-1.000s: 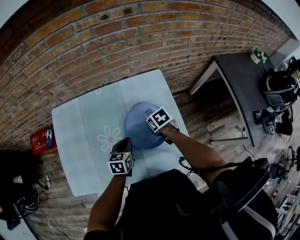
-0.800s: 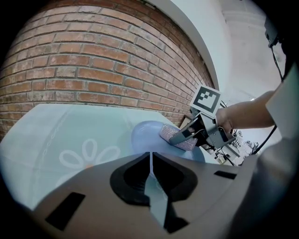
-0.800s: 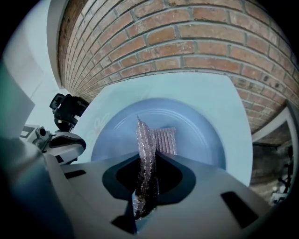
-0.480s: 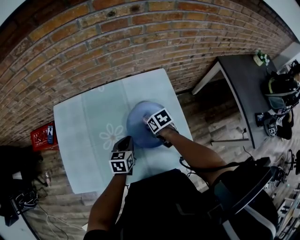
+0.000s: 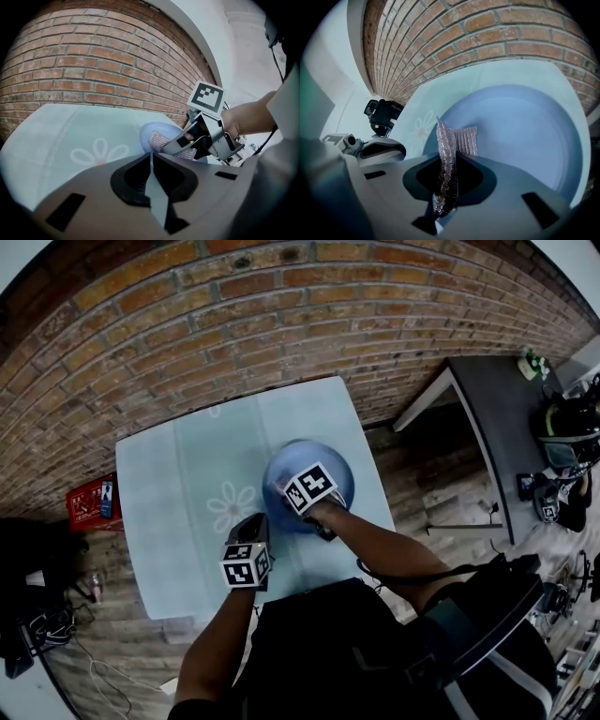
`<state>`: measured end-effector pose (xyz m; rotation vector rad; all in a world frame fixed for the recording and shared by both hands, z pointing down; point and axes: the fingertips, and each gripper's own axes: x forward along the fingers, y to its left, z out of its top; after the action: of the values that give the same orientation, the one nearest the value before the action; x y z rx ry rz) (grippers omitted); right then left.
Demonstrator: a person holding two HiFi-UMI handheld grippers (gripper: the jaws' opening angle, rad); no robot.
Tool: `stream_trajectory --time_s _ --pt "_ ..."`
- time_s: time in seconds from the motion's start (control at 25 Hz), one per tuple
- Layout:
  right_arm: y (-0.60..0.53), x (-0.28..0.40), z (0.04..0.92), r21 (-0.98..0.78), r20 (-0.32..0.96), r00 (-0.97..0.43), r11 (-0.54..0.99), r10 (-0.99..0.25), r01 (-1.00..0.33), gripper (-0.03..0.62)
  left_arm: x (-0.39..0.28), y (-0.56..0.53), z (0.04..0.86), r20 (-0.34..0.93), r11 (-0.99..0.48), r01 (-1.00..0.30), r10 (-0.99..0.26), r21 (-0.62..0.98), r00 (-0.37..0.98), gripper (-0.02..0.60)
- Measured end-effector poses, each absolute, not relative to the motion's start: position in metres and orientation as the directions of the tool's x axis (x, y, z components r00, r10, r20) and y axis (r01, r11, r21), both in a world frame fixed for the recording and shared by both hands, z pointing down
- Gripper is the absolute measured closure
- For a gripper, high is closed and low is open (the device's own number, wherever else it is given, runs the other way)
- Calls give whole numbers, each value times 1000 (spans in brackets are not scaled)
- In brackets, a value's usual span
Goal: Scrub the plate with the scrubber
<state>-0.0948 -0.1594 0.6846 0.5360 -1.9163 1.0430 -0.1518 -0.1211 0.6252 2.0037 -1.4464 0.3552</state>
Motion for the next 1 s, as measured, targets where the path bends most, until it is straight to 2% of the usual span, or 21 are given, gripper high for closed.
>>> stream_trajectory --time_s 0.56,0.8,1.0 --pt "-154 -118 666 -560 771 -634 530 52 -637 525 -148 -122 619 538 -178 -920 -766 348 352 554" --pt "-180 -78 644 -482 789 -614 608 -11 -631 525 -144 -124 623 549 -189 -925 -759 329 351 554" --pt "-217 -32 636 -307 819 -564 744 -111 -593 525 -133 -124 623 547 -199 -922 -756 331 359 554"
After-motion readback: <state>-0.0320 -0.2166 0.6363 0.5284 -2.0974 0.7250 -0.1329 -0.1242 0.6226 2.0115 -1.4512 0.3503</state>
